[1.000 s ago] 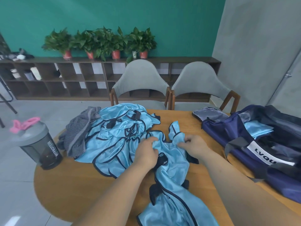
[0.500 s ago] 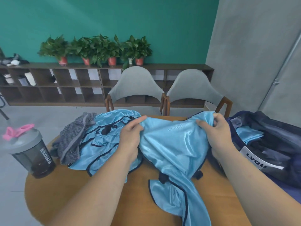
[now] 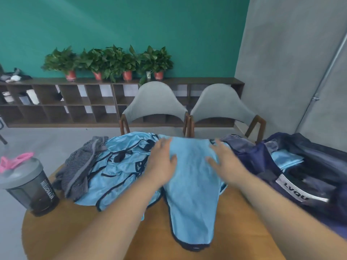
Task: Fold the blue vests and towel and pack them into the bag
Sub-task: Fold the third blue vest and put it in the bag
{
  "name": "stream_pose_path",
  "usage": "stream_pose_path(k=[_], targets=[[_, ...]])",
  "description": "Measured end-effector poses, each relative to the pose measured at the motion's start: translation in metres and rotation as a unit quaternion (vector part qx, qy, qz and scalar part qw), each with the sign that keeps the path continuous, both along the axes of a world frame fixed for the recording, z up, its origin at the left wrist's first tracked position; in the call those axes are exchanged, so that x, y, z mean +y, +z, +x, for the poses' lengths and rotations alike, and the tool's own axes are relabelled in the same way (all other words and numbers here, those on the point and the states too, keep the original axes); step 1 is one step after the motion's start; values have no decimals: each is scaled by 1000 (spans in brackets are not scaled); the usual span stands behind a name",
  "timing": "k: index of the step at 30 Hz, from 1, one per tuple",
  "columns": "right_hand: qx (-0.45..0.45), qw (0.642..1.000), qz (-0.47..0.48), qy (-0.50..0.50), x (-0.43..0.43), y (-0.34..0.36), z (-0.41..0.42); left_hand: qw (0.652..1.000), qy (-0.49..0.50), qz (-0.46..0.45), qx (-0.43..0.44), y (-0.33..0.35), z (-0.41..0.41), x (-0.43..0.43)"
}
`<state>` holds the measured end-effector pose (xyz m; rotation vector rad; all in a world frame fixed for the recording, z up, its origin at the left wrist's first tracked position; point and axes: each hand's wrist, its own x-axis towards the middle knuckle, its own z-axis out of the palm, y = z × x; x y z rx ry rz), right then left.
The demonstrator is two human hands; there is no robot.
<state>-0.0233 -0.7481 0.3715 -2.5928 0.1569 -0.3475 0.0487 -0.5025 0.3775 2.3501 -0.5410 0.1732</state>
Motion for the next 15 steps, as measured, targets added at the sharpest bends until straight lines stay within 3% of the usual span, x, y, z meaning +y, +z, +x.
stream_pose_path(k=[3, 8, 12, 15], targets=[[-23, 999, 3, 33, 36, -71, -48, 993, -113, -16, -22, -57, -64, 2], [-101, 994, 35, -24, 49, -98, -91, 976, -155, 132, -77, -107, -88, 23], [-118, 991, 52, -29, 47, -95, -96, 994, -57, 29, -87, -114, -78, 29], [-106, 992, 20, 67, 48, -96, -97, 991, -38, -19, -129, -112, -82, 33]])
